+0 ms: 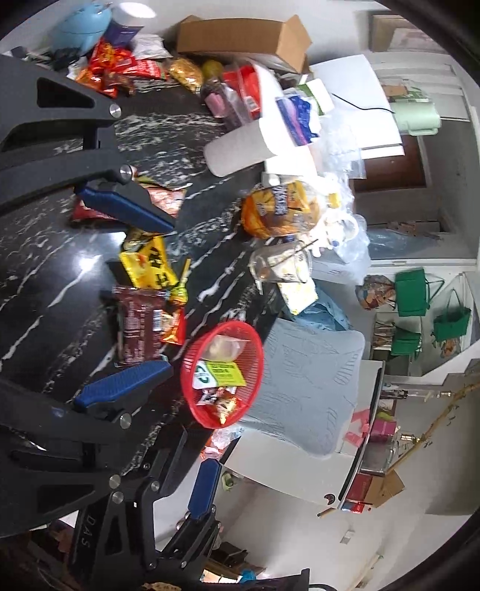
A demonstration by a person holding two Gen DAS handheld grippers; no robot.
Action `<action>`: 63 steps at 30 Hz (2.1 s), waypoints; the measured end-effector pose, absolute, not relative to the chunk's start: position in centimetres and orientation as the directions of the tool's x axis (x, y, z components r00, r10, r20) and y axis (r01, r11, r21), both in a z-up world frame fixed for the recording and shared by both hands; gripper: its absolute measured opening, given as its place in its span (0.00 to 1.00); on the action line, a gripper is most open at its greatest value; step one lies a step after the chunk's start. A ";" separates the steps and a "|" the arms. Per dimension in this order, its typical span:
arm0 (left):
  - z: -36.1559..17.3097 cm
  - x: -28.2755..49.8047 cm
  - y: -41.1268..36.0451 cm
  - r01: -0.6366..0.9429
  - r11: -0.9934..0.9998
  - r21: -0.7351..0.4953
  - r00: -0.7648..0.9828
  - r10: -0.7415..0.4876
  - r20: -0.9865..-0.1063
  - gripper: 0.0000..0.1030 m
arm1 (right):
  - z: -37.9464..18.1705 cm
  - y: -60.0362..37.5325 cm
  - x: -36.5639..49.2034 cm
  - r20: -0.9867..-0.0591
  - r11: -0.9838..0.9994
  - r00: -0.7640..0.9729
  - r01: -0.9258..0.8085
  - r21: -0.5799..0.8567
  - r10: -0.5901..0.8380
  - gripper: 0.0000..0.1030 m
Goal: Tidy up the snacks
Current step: 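Withdraw both open tools from the basket back over the snacks, then grasp the brown chocolate bag with the right tool while the left tool grasps the white-red bag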
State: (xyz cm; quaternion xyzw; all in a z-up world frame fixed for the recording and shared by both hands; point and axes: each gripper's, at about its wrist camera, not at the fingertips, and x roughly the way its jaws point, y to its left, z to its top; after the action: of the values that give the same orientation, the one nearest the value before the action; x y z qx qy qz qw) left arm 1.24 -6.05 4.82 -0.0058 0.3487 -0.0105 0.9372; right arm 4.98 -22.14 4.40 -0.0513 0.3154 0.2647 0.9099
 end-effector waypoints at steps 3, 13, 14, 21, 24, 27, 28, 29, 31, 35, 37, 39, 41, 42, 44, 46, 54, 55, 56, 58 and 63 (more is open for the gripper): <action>3.9 0.8 -5.6 -0.009 1.000 -0.021 0.744 -0.007 -0.668 0.69 | 3.7 -22.0 4.7 -0.614 0.854 0.650 -0.515 0.077 0.447 0.65; 0.2 0.1 -3.1 -0.053 0.996 -0.070 0.696 -0.013 -0.718 0.69 | 0.1 -20.1 4.4 -0.675 0.824 0.566 -0.555 0.112 0.473 0.65; -0.1 0.1 -2.9 -0.061 0.996 -0.072 0.691 -0.010 -0.722 0.69 | -0.3 -19.8 4.5 -0.680 0.818 0.554 -0.563 0.119 0.480 0.65; -1.7 0.1 -0.2 -0.136 0.988 -0.067 0.657 0.040 -0.753 0.69 | -2.3 -17.0 4.8 -0.706 0.774 0.481 -0.615 0.151 0.519 0.65; -2.2 0.2 1.0 -0.169 0.984 -0.061 0.640 0.062 -0.766 0.69 | -3.0 -15.8 4.9 -0.713 0.757 0.455 -0.632 0.164 0.534 0.65; -2.6 0.3 2.1 -0.194 0.979 -0.061 0.630 0.077 -0.773 0.69 | -3.5 -14.7 5.2 -0.716 0.738 0.432 -0.653 0.170 0.548 0.65; -2.7 0.5 2.5 -0.201 0.978 -0.063 0.629 0.079 -0.774 0.69 | -3.6 -14.4 5.3 -0.718 0.733 0.427 -0.659 0.169 0.550 0.65; -2.8 0.7 2.8 -0.206 0.976 -0.068 0.627 0.079 -0.775 0.69 | -3.7 -14.0 5.5 -0.719 0.728 0.422 -0.664 0.169 0.552 0.65; -3.2 1.1 3.3 -0.213 0.974 -0.081 0.620 0.070 -0.781 0.69 | -3.9 -13.5 5.8 -0.720 0.720 0.411 -0.671 0.176 0.559 0.65; -4.1 2.3 4.1 -0.221 0.969 -0.106 0.600 0.050 -0.798 0.69 | -4.3 -12.8 6.8 -0.724 0.716 0.400 -0.674 0.183 0.562 0.69; -4.3 2.9 4.3 -0.223 0.969 -0.105 0.595 0.050 -0.802 0.69 | -4.4 -12.6 7.2 -0.727 0.718 0.399 -0.672 0.183 0.559 0.69; -4.6 3.7 4.5 -0.225 0.969 -0.102 0.588 0.052 -0.807 0.69 | -4.5 -12.6 7.8 -0.731 0.724 0.406 -0.667 0.172 0.548 0.74; -4.9 4.2 4.6 -0.226 0.969 -0.101 0.582 0.051 -0.812 0.69 | -4.5 -12.7 8.2 -0.732 0.732 0.419 -0.662 0.158 0.537 0.76; -5.1 4.5 4.7 -0.227 0.969 -0.099 0.577 0.052 -0.815 0.69 | -4.5 -12.7 8.4 -0.733 0.736 0.424 -0.660 0.151 0.531 0.77; -5.6 5.2 4.7 -0.231 0.969 -0.087 0.561 0.059 -0.826 0.69 | -4.6 -12.9 9.0 -0.739 0.745 0.434 -0.653 0.136 0.515 0.80; -6.3 5.9 4.8 -0.240 0.968 -0.068 0.533 0.073 -0.843 0.69 | -4.9 -13.3 9.7 -0.743 0.757 0.445 -0.641 0.126 0.500 0.82; -8.0 7.7 4.4 -0.227 0.974 0.024 0.481 0.133 -0.867 0.70 | -6.5 -13.7 11.6 -0.789 0.749 0.428 -0.660 0.062 0.441 0.89; -8.3 7.9 4.5 -0.231 0.973 0.032 0.469 0.140 -0.872 0.71 | -6.8 -13.6 11.7 -0.794 0.740 0.420 -0.670 0.056 0.440 0.89; -8.6 8.0 4.6 -0.229 0.973 0.029 0.464 0.136 -0.875 0.74 | -7.1 -13.5 11.9 -0.799 0.729 0.410 -0.683 0.050 0.439 0.89; -9.0 8.3 4.7 -0.230 0.973 0.036 0.455 0.140 -0.880 0.75 | -7.6 -13.2 12.2 -0.812 0.715 0.395 -0.698 0.038 0.429 0.90; -9.1 7.7 5.0 -0.213 0.976 -0.036 0.493 0.076 -0.867 0.71 | -8.6 -12.5 12.4 -0.837 0.703 0.389 -0.711 -0.008 0.385 0.82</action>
State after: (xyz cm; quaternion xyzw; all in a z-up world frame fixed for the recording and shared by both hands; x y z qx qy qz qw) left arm 7.67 5.04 -9.07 -0.0693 0.4963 0.0839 0.8613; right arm 12.35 -12.47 -8.56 -0.1865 0.4375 0.3375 0.8123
